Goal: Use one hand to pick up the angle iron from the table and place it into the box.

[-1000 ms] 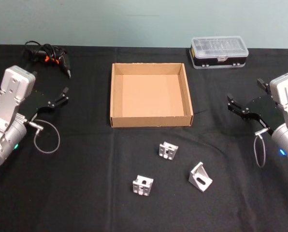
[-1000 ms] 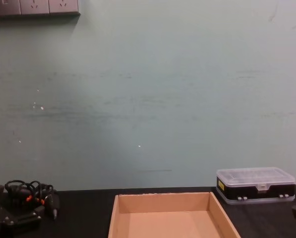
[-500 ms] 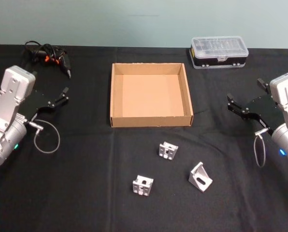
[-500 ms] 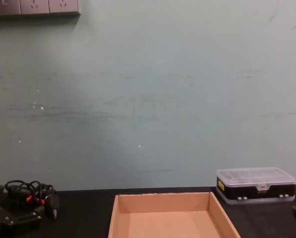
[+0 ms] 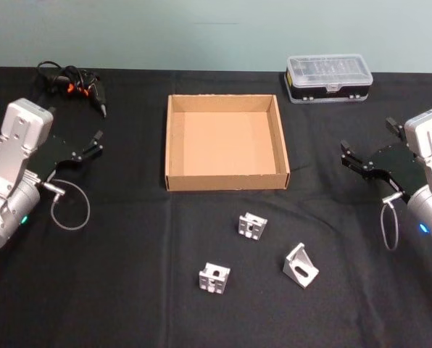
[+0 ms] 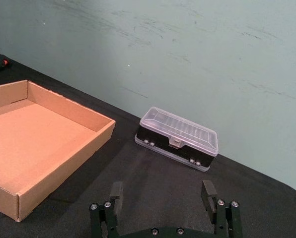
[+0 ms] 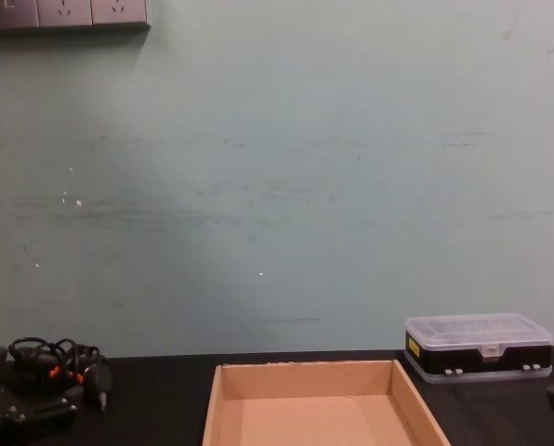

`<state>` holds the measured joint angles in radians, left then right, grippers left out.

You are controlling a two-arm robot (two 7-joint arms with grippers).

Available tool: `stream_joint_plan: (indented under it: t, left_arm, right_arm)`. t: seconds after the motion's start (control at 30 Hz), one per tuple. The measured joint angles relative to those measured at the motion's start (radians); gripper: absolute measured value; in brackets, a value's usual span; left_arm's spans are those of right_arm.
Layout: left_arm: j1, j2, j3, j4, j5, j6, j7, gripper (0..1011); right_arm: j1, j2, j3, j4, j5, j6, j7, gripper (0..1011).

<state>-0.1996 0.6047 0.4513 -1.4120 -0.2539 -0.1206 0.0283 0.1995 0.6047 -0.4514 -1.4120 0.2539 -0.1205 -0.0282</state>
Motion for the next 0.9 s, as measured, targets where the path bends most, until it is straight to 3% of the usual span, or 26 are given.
stream_joint_plan:
  t: [0.7,0.9]
  left_arm:
    - [0.000,0.000,0.000,0.000,0.000,0.000,0.000,1011]
    - [0.000,0.000,0.000,0.000,0.000,0.000,0.000,1011]
  right_arm:
    - [0.000,0.000,0.000,0.000,0.000,0.000,0.000,1004]
    - [-0.003,-0.006,0.015,-0.004,0.000,0.018,0.017,1004]
